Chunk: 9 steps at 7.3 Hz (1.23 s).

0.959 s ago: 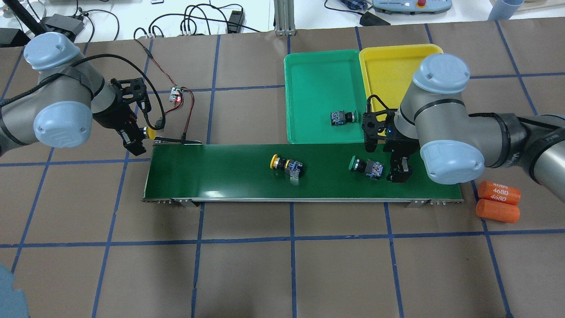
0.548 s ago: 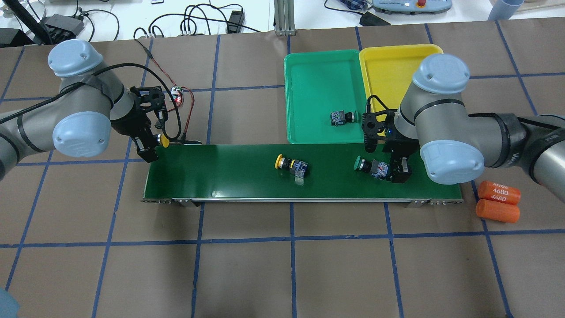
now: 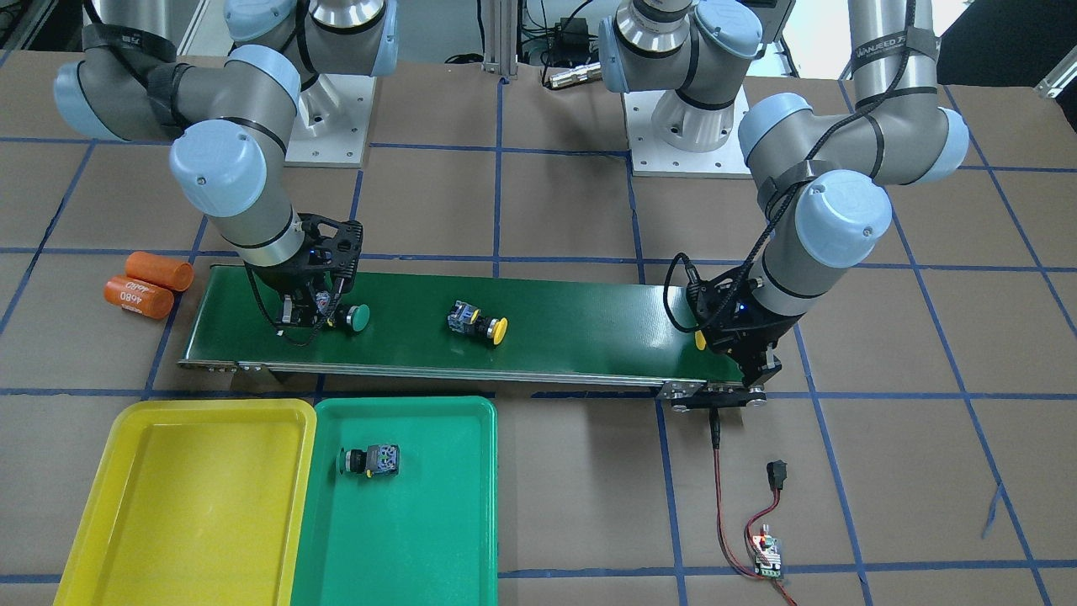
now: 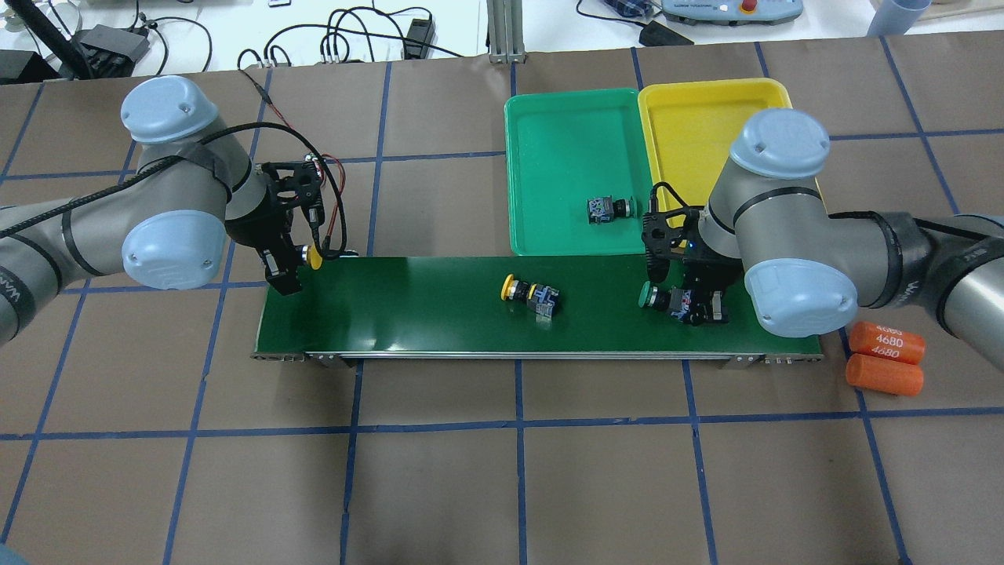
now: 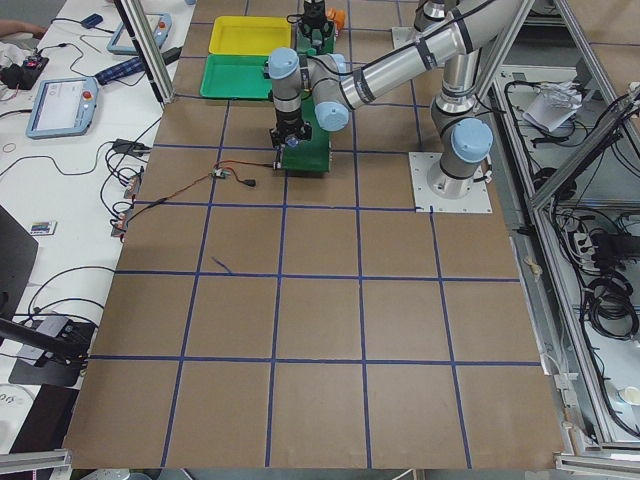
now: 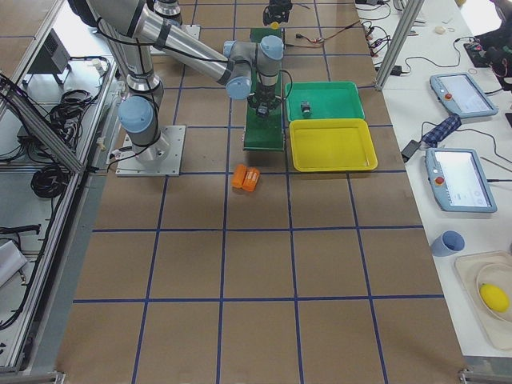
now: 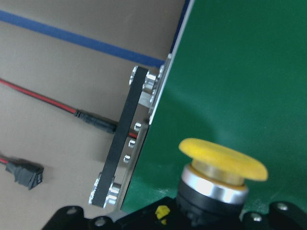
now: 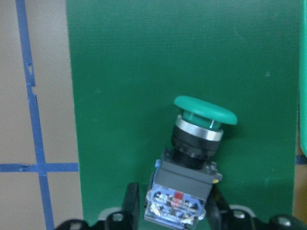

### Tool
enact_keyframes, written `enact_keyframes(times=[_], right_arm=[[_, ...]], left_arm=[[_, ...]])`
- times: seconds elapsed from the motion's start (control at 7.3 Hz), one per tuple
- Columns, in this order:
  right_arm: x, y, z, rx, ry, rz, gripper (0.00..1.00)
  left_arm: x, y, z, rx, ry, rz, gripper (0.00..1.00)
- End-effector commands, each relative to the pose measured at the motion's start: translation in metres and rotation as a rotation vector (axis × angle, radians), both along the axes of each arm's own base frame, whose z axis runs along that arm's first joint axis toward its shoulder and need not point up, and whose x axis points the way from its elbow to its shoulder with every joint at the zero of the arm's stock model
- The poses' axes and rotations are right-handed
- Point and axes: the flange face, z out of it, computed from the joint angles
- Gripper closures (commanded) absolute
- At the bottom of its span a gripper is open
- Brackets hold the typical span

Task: Sort buttons by color to trays
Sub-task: 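Grasp the second green button with the right gripper while the left lowers its button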

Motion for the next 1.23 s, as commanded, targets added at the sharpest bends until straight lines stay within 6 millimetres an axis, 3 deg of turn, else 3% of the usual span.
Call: enact_keyframes(times=[0.0,0.14,0.27,0.55,0.68,0.82,0.96,1.1], right_arm=[[0.0,-0.002,0.003,-0.011,-0.001,0.007,0.68],[0.0,-0.006,0.006,-0.044,-0.003,0.009,0.7],[0.001,-0.02,0.009,-0.098,-0.007,0.012,0.7],[0.004,-0.09,0.018,-0.186,-0.022,0.011,0.7],[0.015,-0.121,0.01,-0.19,-0.033,0.02,0.69],[0.035,-0.146,0.012,-0.217,-0.04,0.048,0.69],[0.058,-0.161,0.017,-0.233,-0.038,0.083,0.69],[0.064,-0.162,0.014,-0.223,-0.039,0.092,0.72]], left_arm=[[-0.009,0.009,-0.003,0.003,0.001,-0.025,1.0],[-0.007,0.018,-0.012,0.021,0.005,-0.029,1.0],[-0.004,0.013,-0.028,-0.005,0.006,-0.035,1.0],[-0.014,0.031,-0.041,0.002,0.009,0.033,1.0],[-0.014,0.035,-0.039,-0.003,0.01,0.036,0.86],[-0.015,0.035,-0.043,0.007,0.017,0.041,0.27],[-0.022,0.037,-0.037,-0.009,0.072,0.053,0.0],[-0.023,0.037,-0.031,-0.02,0.076,0.055,0.0]])
